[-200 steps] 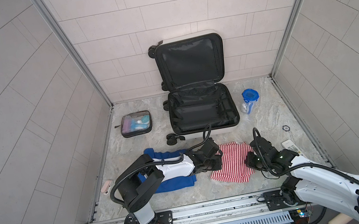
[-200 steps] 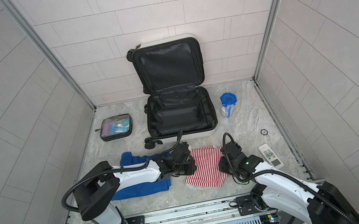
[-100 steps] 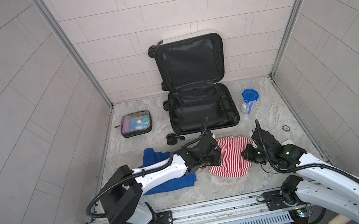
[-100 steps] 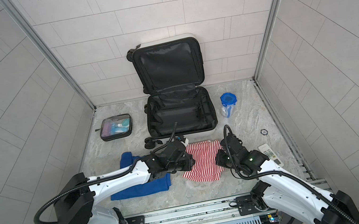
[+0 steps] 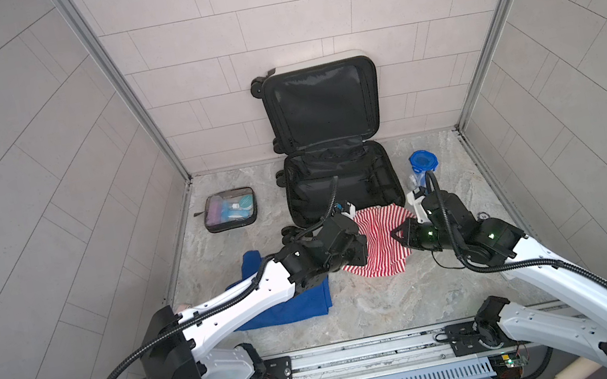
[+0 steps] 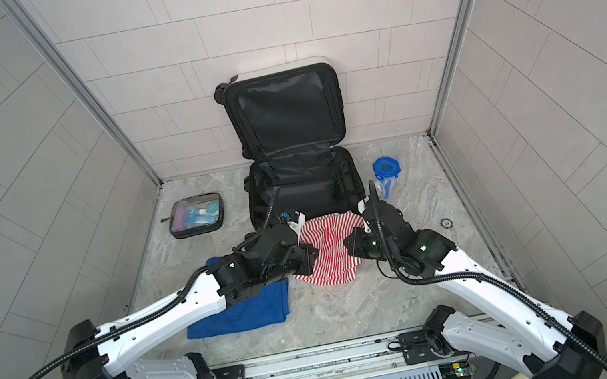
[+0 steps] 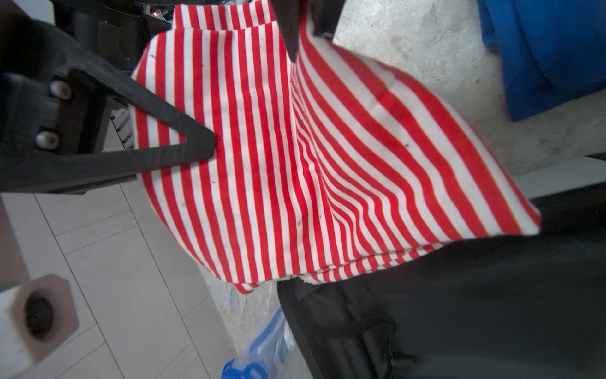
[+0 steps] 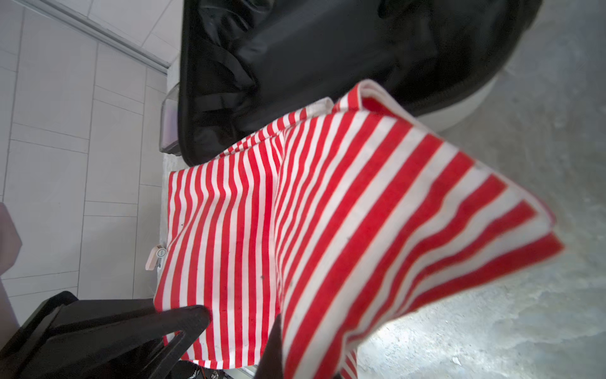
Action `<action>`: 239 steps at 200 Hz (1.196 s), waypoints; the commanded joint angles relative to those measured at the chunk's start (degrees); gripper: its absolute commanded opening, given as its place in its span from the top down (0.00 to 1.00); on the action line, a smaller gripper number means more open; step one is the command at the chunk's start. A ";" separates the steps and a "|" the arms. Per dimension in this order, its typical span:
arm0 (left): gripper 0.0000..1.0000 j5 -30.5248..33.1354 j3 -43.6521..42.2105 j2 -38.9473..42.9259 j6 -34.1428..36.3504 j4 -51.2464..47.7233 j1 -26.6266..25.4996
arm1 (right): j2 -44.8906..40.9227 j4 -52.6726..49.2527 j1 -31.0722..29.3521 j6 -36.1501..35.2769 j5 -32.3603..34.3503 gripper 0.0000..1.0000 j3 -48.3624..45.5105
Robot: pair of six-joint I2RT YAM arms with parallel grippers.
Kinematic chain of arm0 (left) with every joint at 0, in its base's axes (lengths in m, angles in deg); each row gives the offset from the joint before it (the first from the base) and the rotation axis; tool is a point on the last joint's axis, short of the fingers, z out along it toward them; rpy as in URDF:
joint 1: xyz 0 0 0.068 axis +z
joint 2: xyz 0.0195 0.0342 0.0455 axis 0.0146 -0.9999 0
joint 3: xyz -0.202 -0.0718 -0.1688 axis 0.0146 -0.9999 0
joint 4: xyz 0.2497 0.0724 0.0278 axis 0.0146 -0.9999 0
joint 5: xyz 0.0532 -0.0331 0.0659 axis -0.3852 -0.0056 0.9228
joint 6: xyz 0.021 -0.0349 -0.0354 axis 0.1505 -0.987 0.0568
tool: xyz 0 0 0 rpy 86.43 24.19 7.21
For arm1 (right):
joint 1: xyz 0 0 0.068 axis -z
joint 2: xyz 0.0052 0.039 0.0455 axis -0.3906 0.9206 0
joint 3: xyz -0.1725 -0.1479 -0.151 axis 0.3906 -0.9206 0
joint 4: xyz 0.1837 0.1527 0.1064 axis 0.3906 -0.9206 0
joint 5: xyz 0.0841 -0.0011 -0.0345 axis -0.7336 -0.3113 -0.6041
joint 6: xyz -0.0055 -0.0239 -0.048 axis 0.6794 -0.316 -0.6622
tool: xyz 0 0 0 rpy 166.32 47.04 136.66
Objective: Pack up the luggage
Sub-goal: 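Lift the striped shirt with both grippers and carry it into the suitcase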
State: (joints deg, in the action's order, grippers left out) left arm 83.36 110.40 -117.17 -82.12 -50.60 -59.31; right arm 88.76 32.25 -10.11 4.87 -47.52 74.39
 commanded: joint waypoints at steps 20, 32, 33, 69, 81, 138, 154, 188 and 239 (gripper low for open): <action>1.00 5.20 9.19 -0.99 6.52 -6.50 4.40 | 6.09 3.29 1.04 -7.27 1.20 1.00 8.25; 1.00 4.72 11.15 -2.10 7.74 -7.03 7.05 | 8.99 3.24 2.33 -8.91 0.73 1.00 11.30; 1.00 4.60 11.36 -2.19 7.84 -7.06 7.32 | 9.32 3.22 2.43 -9.04 0.68 1.00 11.54; 1.00 1.14 16.83 -7.25 11.28 -6.11 15.92 | 21.99 5.35 5.88 -11.99 -2.24 1.00 23.19; 1.00 0.29 19.30 -9.48 12.59 -6.10 18.19 | 27.30 4.57 6.49 -13.07 -2.86 1.00 28.46; 1.00 -3.97 24.93 -19.85 13.94 -2.55 26.84 | 51.08 -3.84 10.87 -15.59 -7.01 1.00 49.96; 1.00 -4.41 26.25 -23.34 14.41 -2.07 27.52 | 55.54 -3.88 11.97 -15.62 -7.46 1.00 52.64; 1.00 -4.41 28.65 -30.15 14.19 -1.94 28.60 | 63.57 -4.90 13.12 -16.45 -8.71 1.00 57.76; 1.00 -2.97 29.24 -35.82 12.95 -2.35 30.15 | 73.52 -8.82 13.78 -18.95 -11.16 0.99 65.01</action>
State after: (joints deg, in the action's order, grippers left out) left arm 79.19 137.48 -152.08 -68.88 -53.05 -30.24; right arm 160.02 25.91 3.37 -11.59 -56.74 136.07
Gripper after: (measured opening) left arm 0.053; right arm 0.115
